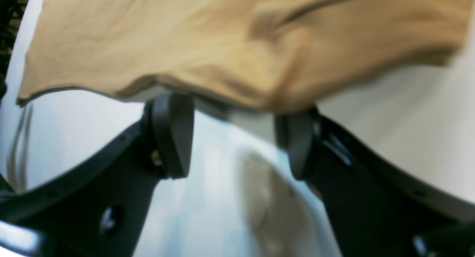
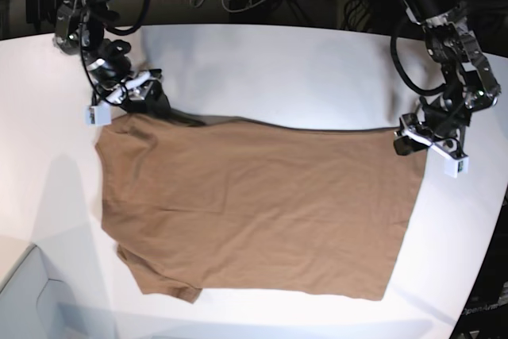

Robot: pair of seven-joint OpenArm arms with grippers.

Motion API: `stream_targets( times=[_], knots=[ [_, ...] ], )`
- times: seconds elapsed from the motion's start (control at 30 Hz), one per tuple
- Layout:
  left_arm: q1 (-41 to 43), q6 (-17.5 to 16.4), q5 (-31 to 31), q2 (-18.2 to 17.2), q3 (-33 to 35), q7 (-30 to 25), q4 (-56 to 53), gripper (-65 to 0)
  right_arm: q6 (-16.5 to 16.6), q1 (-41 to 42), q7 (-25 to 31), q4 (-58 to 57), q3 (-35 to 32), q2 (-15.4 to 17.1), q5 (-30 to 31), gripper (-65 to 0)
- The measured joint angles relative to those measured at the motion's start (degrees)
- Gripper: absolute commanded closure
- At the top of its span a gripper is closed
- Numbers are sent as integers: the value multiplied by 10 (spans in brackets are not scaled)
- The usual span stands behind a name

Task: Layout the t-shirt on the table in an organized manner, then fold the t-shirt properly
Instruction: 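Open the right gripper and release the t-shirt edge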

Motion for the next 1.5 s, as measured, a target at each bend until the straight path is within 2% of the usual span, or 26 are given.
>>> stream_targets(
  times=[0.1,0.3,0.53,0.73,0.87,1.03,1.1,1.27,1.5],
  knots=[
    [0,0,0,0,0,0,0,-246,-1,19,26,-12,-21,9,1,-386],
    [2,0,0,0,0,0,0,-246,-3,55,38,-74,-26,29,4,-384],
    [3,0,0,0,0,0,0,-246,-7,64,34,-7,-26,33,-2,-384],
    [3,0,0,0,0,1,0,-246,-7,113,32,5,-45,34,-2,-384],
    [3,0,0,0,0,1,0,-246,-7,128,28,5,-102,38,-3,-384],
    [3,0,0,0,0,0,0,-246,-5,129,27,18,-160,71,-2,-384],
    [4,0,-1,0,0,0,0,-246,-5,108,35,47,-147,76,-1,-384],
    [5,0,0,0,0,2,0,-246,-5,23,35,133,-58,75,2,-384],
    [0,0,0,0,1,2,-3,-246,-2,-85,36,188,14,58,2,-384]
  ],
)
